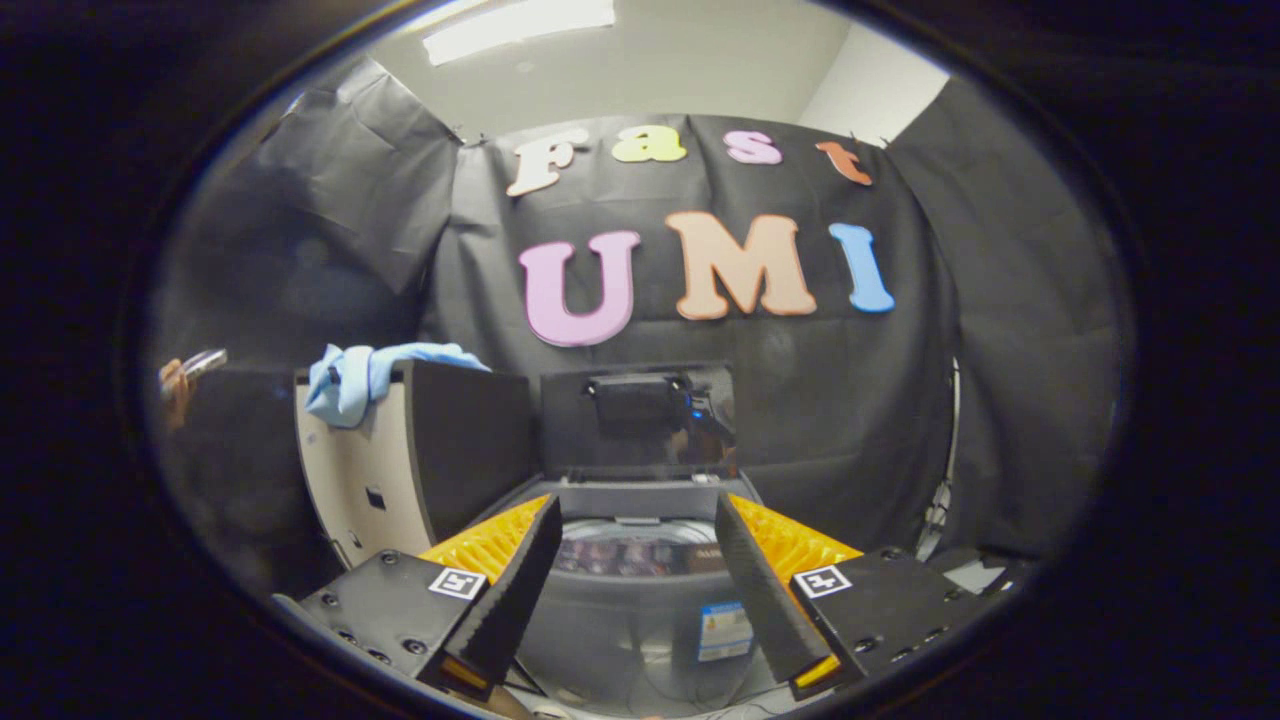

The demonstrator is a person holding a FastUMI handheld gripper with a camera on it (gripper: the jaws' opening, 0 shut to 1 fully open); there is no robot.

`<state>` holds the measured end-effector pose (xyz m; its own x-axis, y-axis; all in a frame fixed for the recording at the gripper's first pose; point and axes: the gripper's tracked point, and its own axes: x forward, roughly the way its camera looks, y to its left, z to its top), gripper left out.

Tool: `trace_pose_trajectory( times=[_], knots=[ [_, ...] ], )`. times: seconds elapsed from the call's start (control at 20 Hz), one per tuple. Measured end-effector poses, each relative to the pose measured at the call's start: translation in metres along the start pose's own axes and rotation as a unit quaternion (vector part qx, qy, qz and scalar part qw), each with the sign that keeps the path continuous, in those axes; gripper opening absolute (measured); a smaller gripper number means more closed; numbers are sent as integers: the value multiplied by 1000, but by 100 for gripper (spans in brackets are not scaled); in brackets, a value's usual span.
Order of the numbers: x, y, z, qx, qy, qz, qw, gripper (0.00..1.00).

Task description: Put the clothes into the washing machine and then close the washing machine lid.

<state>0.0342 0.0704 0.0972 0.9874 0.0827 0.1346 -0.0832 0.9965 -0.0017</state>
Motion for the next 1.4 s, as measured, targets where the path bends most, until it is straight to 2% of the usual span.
trace_pose_trajectory(
  times=[0.3,0.65,0.85,1.1,1.4],
  knots=[
    [59,90,84,-6,-6,58,998,96],
    [122,202,141,-2,-5,129,992,96],
    [158,250,152,14,8,154,988,96],
    [191,303,151,-7,23,179,984,96],
    [220,357,126,14,76,200,977,96]
  ],
)
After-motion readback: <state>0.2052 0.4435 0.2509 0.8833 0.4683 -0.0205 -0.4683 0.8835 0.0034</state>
